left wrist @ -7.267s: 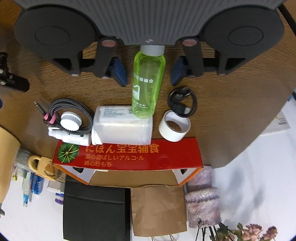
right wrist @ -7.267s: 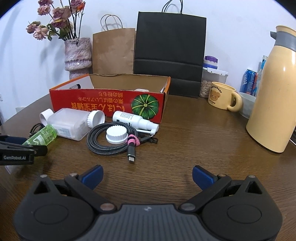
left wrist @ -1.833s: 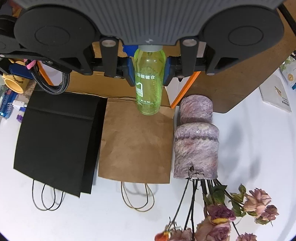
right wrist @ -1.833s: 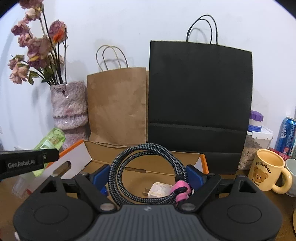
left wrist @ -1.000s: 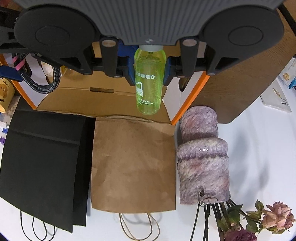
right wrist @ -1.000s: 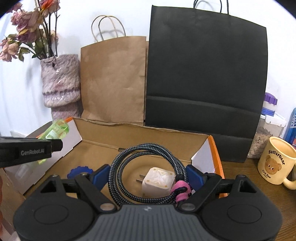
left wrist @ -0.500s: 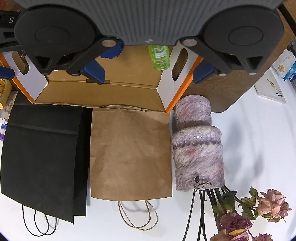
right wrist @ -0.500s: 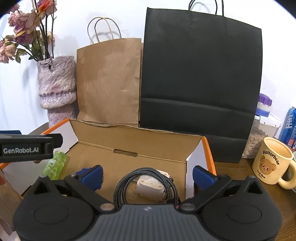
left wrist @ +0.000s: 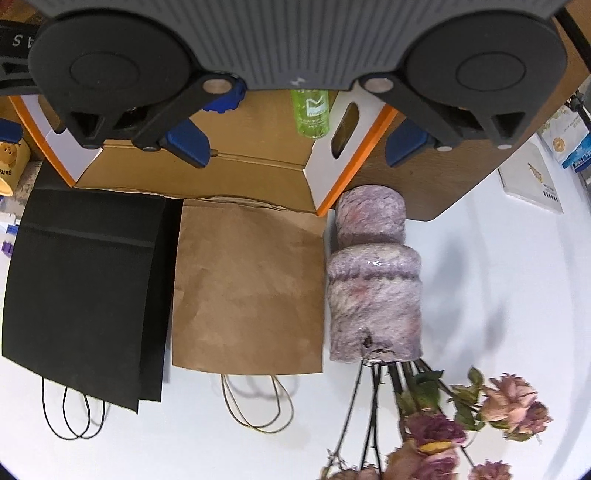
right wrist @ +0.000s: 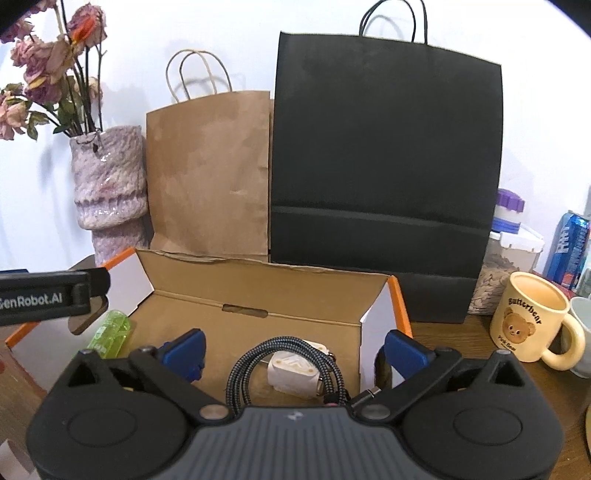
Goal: Organize rigid objects
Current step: 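Move both grippers out of the box toward the items on the table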
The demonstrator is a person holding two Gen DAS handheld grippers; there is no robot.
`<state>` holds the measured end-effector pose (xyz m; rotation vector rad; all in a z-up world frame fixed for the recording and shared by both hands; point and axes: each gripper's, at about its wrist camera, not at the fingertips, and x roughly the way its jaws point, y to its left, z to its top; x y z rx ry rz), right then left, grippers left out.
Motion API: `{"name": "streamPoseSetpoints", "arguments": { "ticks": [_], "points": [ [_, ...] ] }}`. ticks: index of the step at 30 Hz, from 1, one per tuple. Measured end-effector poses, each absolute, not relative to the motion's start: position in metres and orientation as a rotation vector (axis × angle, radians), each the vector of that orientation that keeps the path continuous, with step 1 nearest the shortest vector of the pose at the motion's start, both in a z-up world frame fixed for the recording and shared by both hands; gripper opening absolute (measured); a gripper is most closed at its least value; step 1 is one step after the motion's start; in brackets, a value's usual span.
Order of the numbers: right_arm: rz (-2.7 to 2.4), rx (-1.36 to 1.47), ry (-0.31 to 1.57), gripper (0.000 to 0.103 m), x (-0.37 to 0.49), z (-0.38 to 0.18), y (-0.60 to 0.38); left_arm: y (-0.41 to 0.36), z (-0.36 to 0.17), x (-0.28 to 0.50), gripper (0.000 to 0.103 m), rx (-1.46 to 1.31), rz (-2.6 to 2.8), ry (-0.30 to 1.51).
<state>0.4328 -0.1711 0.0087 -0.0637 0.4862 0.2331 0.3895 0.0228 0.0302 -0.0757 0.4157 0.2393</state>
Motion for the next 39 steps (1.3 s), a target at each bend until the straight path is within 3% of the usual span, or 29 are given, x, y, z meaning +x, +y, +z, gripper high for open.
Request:
{"name": "streamPoseSetpoints", "arguments": {
  "ticks": [15, 39],
  "points": [
    [0.259, -0.108, 0.419, 0.103, 0.369, 0.014, -0.188, 0.033, 0.021, 0.331, 0.103, -0.091, 0.249, 0.392],
    [0.265, -0.183, 0.496, 0.103, 0.281, -0.021, -0.202, 0.047, -0.006, 0.239, 0.103, -0.031, 0.248, 0.472]
  ]
}}
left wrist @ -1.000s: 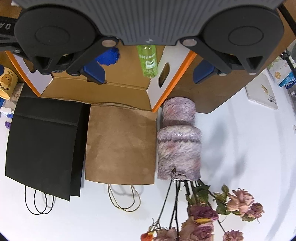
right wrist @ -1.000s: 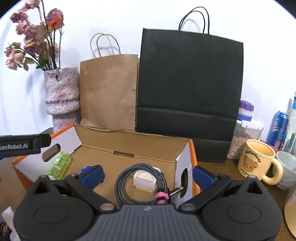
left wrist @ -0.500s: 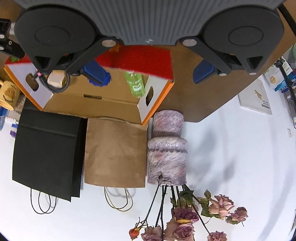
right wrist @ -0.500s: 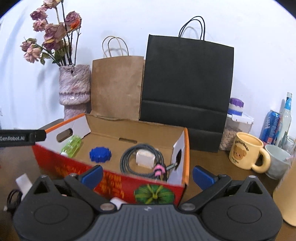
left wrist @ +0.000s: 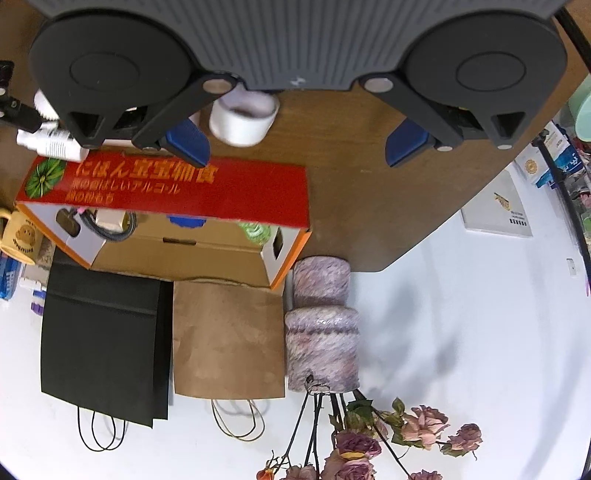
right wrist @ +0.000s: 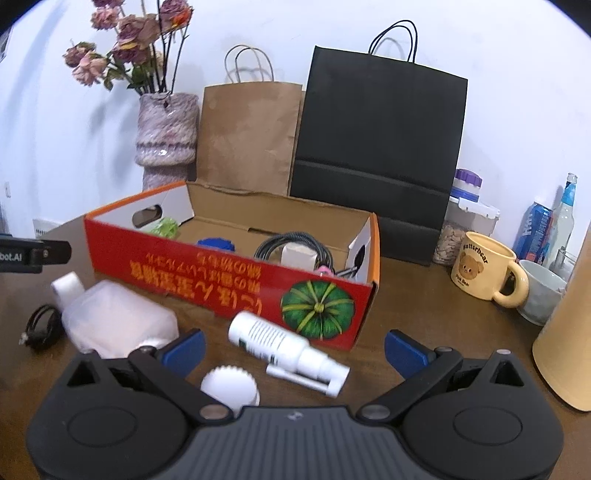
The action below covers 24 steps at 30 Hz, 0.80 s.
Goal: Organize rigid objects
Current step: 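Move both grippers out of the box toward the items on the table, then grasp the white round cap with the right gripper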
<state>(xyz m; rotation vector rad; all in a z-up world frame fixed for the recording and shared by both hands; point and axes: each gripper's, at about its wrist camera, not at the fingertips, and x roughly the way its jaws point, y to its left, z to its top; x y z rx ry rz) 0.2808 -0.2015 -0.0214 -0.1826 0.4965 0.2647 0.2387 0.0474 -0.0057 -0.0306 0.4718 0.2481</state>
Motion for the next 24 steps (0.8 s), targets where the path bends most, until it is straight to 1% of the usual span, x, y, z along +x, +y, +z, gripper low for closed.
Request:
{"name": "streamPoseSetpoints", "arguments": {
  "ticks": [11, 16, 17, 19, 21, 24],
  "points": [
    [0.25, -0.148, 0.533, 0.103, 0.261, -0.03, -0.214, 0.063, -0.016, 0.21, 0.103, 0.003, 0.245, 0.505],
    [0.278, -0.156, 0.549, 0.103, 0.264, -0.034, -0.208, 0.068, -0.015, 0.21, 0.103, -0.02, 0.236, 0.509],
    [0.285, -0.159, 0.558, 0.102, 0.266, -0.035, -0.207, 0.069, -0.014, 0.21, 0.103, -0.024, 0.236, 0.509],
    [0.305, -0.156, 0.583, 0.095, 0.271, -0.038, -0.203, 0.069, -0.014, 0.21, 0.103, -0.028, 0.237, 0.507],
    [0.319, -0.153, 0.604, 0.09, 0.276, -0.041, -0.199, 0.069, -0.014, 0.211, 0.103, -0.028, 0.235, 0.509],
    [0.319, -0.159, 0.626, 0.089, 0.281, -0.044, -0.193, 0.069, -0.015, 0.212, 0.103, -0.025, 0.235, 0.517]
  ]
}}
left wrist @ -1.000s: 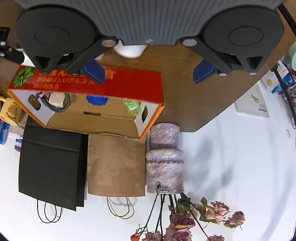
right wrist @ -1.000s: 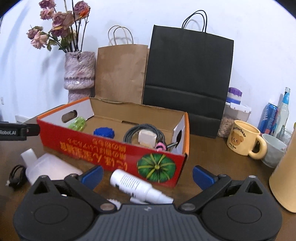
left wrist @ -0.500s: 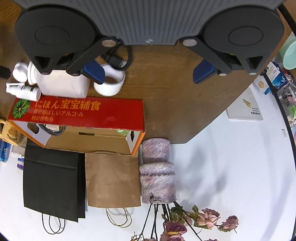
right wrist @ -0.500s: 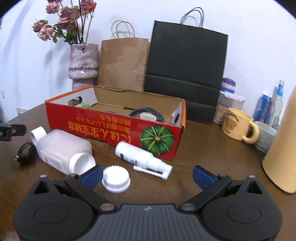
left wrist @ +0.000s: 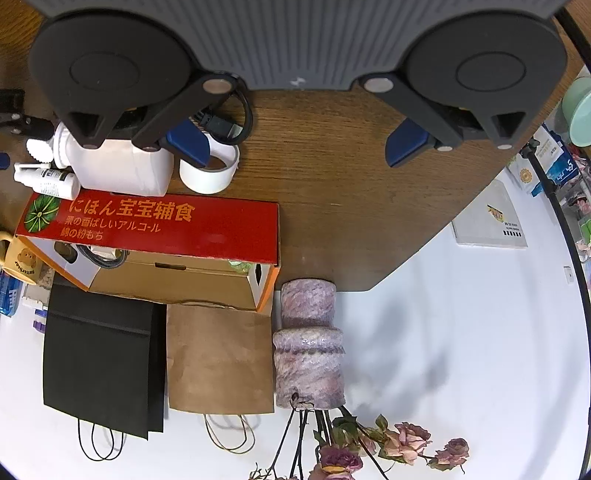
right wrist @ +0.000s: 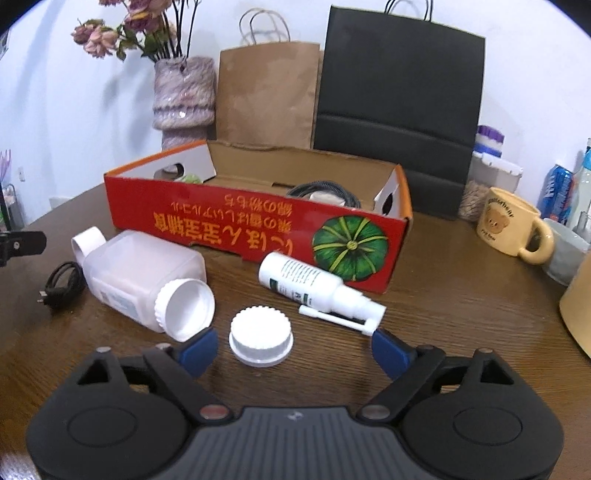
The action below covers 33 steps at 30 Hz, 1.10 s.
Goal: Organize rigid objects
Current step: 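Grasp the white round cap with the right gripper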
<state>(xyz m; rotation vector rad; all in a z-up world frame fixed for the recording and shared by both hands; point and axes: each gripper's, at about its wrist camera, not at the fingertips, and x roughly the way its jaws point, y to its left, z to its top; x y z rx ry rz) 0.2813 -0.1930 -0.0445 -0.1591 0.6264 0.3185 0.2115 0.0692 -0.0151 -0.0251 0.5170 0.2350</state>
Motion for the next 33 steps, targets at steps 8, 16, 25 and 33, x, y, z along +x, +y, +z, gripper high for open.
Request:
{"name": "streamPoseSetpoints", "arguments": {
  "ticks": [8, 16, 25, 33],
  "points": [
    [0.387, -0.14, 0.639, 0.039, 0.285, -0.045, -0.186, 0.069, -0.015, 0.212, 0.103, -0.026, 0.232, 0.521],
    [0.322, -0.135, 0.595, 0.039, 0.278, -0.041, -0.191, 0.07, -0.015, 0.215, 0.103, -0.035, 0.22, 0.518],
    [0.257, -0.096, 0.572, 0.039, 0.281, -0.039, -0.2, 0.065, -0.023, 0.223, 0.103, -0.016, 0.149, 0.595],
    [0.262, -0.1, 0.574, 0.039, 0.281, -0.04, -0.199, 0.057, -0.037, 0.231, 0.103, 0.021, 0.15, 0.657]
  ]
}}
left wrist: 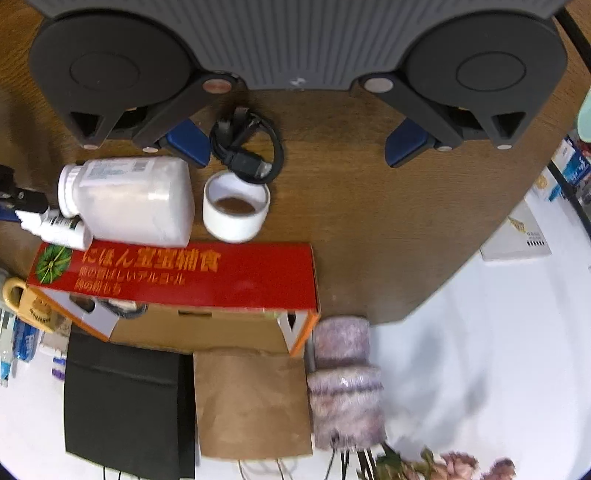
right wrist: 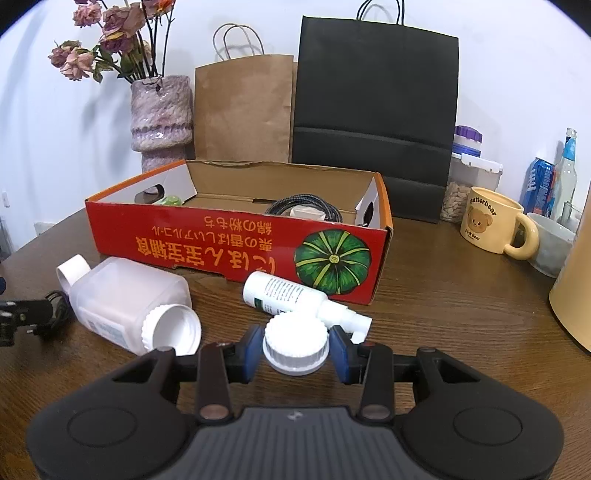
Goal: Organize rigid objects
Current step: 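Grasp the black charger cord with the left gripper while the right gripper holds the cap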
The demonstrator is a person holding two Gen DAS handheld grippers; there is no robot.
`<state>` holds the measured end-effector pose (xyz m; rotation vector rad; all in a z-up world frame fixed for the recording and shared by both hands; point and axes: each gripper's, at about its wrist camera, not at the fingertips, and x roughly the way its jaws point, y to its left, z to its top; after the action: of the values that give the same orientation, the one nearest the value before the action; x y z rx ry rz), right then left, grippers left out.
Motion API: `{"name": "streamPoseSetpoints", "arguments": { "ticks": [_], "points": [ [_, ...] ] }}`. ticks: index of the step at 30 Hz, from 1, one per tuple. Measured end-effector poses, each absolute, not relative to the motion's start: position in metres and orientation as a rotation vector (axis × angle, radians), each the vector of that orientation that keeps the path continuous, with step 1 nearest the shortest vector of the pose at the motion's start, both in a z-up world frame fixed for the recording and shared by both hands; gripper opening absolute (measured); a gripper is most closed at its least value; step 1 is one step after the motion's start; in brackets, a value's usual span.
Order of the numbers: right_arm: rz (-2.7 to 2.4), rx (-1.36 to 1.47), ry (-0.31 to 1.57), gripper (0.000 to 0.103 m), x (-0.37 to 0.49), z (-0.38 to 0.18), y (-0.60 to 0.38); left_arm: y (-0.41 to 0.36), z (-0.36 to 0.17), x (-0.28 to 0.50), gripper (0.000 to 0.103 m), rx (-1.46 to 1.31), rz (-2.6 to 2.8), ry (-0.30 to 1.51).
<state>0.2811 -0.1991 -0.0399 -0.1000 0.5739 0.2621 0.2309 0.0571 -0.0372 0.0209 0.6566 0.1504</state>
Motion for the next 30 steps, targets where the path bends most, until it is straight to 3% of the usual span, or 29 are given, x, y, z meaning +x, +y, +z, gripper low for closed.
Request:
{"name": "streamPoseSetpoints", "arguments": {
  "ticks": [3, 8, 9, 10, 12, 30],
  "points": [
    [0.265, -0.107, 0.573, 0.039, 0.281, -0.04, -0.198, 0.055, -0.041, 0.235, 0.102, 0.022, 0.13, 0.675],
    [0.265, -0.111, 0.576, 0.039, 0.281, -0.04, -0.197, 0.048, -0.045, 0.238, 0.086, 0.036, 0.105, 0.676],
    [0.265, -0.112, 0.577, 0.039, 0.282, -0.04, -0.197, 0.048, -0.045, 0.238, 0.076, 0.027, 0.093, 0.672],
    [0.264, -0.113, 0.577, 0.039, 0.281, -0.04, -0.197, 0.049, -0.044, 0.237, 0.06, 0.012, 0.074, 0.668],
    [0.264, -0.113, 0.577, 0.039, 0.281, -0.04, -0.197, 0.049, -0.043, 0.235, 0.047, 0.005, 0.06, 0.656],
    [0.226, -0.119, 0.533, 0.039, 0.268, -0.037, -0.2, 0.043, -0.034, 0.218, 0.042, 0.031, 0.099, 0.589]
  ]
}}
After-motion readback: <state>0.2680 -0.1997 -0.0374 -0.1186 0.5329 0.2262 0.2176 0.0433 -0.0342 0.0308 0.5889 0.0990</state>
